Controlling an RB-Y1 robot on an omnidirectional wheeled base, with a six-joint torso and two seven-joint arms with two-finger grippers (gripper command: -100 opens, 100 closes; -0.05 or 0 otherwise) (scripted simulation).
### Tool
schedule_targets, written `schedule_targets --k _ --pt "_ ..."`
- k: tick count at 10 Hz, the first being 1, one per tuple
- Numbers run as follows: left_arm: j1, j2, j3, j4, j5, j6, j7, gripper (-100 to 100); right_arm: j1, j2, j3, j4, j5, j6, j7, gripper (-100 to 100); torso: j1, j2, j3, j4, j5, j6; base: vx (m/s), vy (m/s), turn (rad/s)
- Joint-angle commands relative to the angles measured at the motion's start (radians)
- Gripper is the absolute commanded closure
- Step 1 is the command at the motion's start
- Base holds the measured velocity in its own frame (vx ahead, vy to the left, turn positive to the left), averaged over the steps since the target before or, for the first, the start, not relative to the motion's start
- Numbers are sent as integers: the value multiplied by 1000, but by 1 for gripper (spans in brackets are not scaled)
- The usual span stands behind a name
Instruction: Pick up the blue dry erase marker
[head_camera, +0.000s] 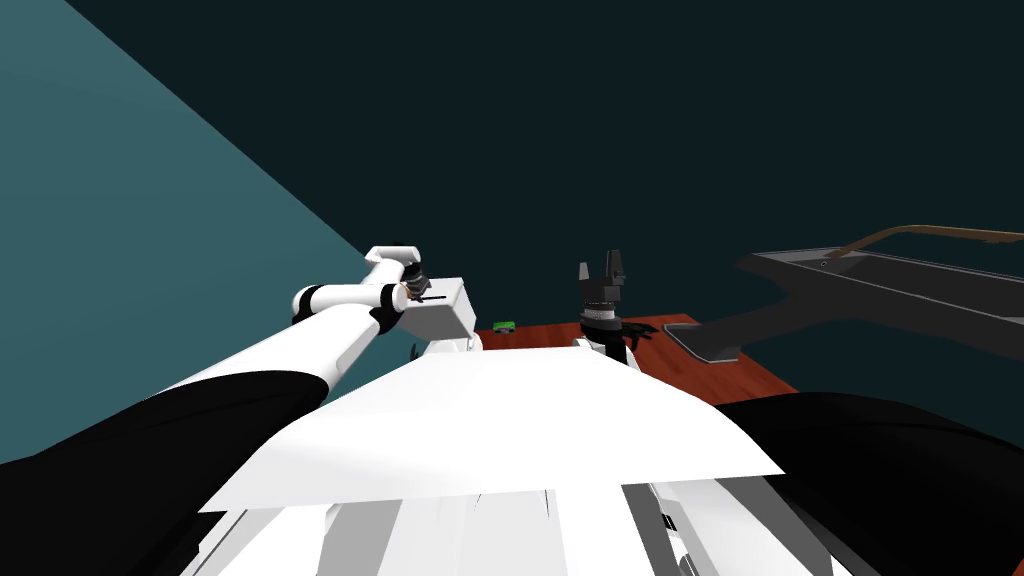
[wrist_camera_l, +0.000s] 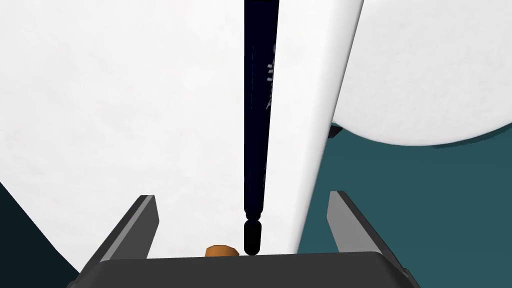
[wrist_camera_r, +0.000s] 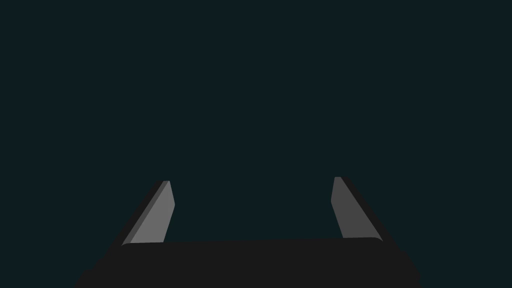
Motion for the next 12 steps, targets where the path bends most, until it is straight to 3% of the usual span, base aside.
schedule_targets --k 1,2,4,7,8,9,12 --pt "-15 -1 10 31 18 27 -6 -100 0 0 0 0 0 0 0 0 0 0 0 0 0 0 12 34 -41" --pt "-33 -2 17 62 32 44 -11 -100 0 0 0 0 0 0 0 0 -1 0 0 0 0 0 4 39 -56" --pt "-33 -2 17 62 32 44 -11 -100 0 0 0 0 0 0 0 0 -1 0 0 0 0 0 2 26 -8" --pt "-79 -3 37 144 70 85 -26 -100 0 0 0 0 0 0 0 0 -1 0 0 0 0 0 7 41 -46" --pt "-79 -3 37 144 70 85 -26 -100 0 0 0 0 0 0 0 0 0 0 0 0 0 0 11 44 -25" --pt "-79 -3 37 109 70 85 -26 -100 0 0 0 0 0 0 0 0 0 0 0 0 0 0 0 16 13" --pt "-84 -4 40 154 75 90 -28 -100 0 0 0 0 0 0 0 0 -3 1 0 0 -1 0 -1 -2 -1"
